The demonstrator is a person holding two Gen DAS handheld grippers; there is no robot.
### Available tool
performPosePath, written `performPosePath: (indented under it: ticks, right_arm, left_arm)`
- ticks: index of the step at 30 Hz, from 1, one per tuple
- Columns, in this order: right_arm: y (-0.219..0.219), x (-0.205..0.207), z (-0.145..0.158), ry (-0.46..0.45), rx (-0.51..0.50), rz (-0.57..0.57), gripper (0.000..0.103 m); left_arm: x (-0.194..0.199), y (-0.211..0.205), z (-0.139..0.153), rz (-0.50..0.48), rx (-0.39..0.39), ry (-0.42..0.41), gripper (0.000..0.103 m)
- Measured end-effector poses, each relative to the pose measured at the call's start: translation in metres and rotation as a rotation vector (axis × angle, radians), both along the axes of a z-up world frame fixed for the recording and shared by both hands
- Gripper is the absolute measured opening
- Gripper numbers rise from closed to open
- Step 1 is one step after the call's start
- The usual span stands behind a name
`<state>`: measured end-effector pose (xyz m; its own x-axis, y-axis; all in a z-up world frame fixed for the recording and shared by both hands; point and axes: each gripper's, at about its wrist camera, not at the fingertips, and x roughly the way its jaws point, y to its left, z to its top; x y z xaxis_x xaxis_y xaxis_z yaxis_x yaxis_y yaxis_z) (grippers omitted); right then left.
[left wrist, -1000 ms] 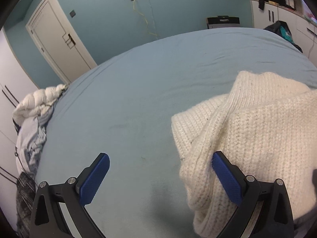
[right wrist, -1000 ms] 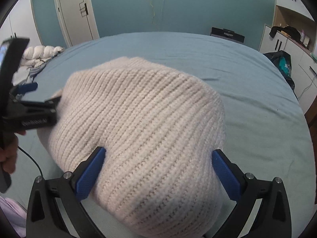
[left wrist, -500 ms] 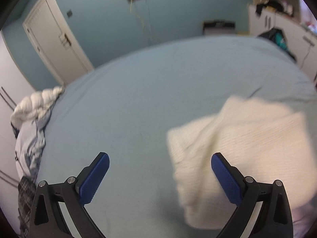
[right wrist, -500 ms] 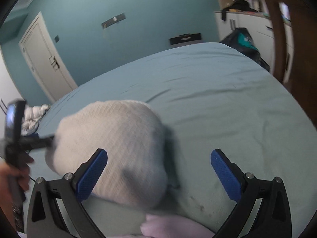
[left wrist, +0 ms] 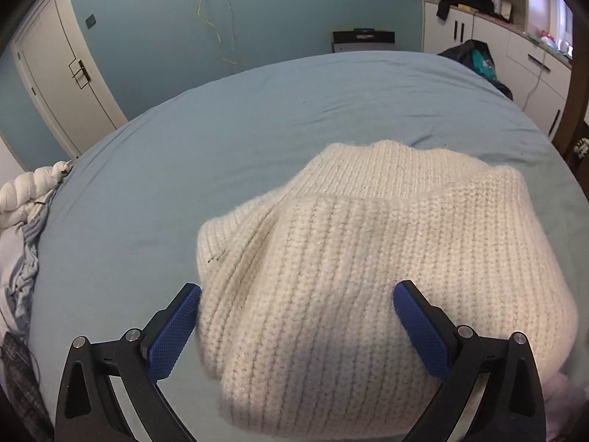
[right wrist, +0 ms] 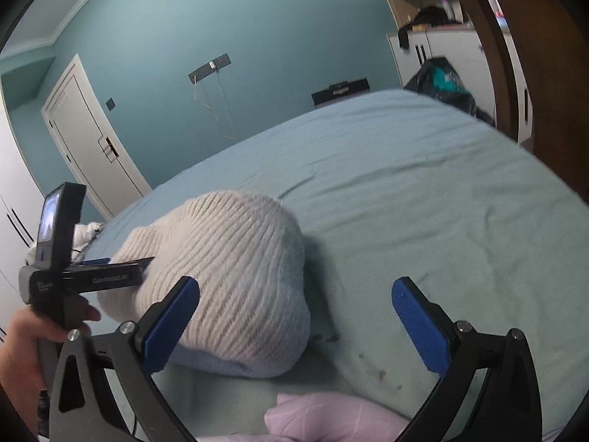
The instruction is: Fold small clothes
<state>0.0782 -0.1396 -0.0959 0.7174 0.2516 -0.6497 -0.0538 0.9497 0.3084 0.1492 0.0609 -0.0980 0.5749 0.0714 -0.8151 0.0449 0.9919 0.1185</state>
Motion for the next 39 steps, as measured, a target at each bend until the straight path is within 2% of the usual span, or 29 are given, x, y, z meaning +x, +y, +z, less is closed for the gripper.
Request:
performPosePath:
  ticks: [2, 4, 8, 10, 12, 15, 18, 20, 24, 27, 31, 33, 37, 39]
  right_arm:
    - [0.016, 0.015, -0.020, 0.109, -0.052, 0.054, 0.102]
    - [0.014, 0.020, -0.025, 0.130, -0.023, 0.053, 0.102]
    - [0.017, 0.024, -0.023, 0.145, -0.055, 0.056, 0.102]
    - [0.010, 0.025, -0.025, 0.136, 0.007, 0.060, 0.102]
    - [-0.007, 0.023, -0.028, 0.091, 0.147, 0.072, 0.102]
    - [-0.039, 0.021, -0.029, 0.031, 0.298, -0.011, 0.102]
    - [-0.053, 0.028, -0.040, 0.077, 0.367, -0.050, 0.102]
    - [-0.054, 0.033, -0.047, 0.112, 0.382, -0.054, 0.102]
    - [-0.050, 0.041, -0.051, 0.145, 0.377, -0.042, 0.102]
    - [-0.045, 0.038, -0.052, 0.147, 0.375, -0.035, 0.102]
    - [-0.047, 0.042, -0.058, 0.168, 0.396, -0.031, 0.102]
    - [-0.050, 0.044, -0.062, 0.188, 0.416, -0.031, 0.102]
    - [-0.058, 0.045, -0.070, 0.217, 0.457, -0.053, 0.102]
    - [-0.059, 0.046, -0.072, 0.229, 0.466, -0.056, 0.102]
  left_arm:
    - [0.000, 0.004, -0.003, -0.001, -0.008, 0.001, 0.103]
    - [0.002, 0.012, -0.002, 0.004, -0.029, -0.012, 0.103]
    - [-0.001, 0.015, 0.008, 0.010, -0.032, 0.001, 0.103]
    - [-0.007, 0.014, 0.018, 0.007, -0.038, 0.023, 0.103]
    - [-0.015, 0.023, 0.033, 0.003, -0.054, 0.025, 0.103]
    - [-0.029, 0.035, 0.053, -0.007, -0.050, 0.005, 0.103]
    - [-0.045, 0.069, 0.067, 0.034, -0.054, -0.024, 0.103]
    - [-0.048, 0.097, 0.066, 0.093, -0.073, -0.023, 0.103]
    - [-0.043, 0.147, 0.037, 0.203, -0.161, 0.026, 0.103]
    - [-0.034, 0.174, 0.003, 0.250, -0.284, 0.077, 0.103]
    - [-0.015, 0.195, -0.051, 0.258, -0.482, 0.207, 0.103]
    - [-0.009, 0.194, -0.071, 0.238, -0.511, 0.262, 0.103]
    - [0.001, 0.170, -0.104, 0.115, -0.458, 0.349, 0.103]
    - [0.004, 0.161, -0.108, 0.082, -0.482, 0.341, 0.103]
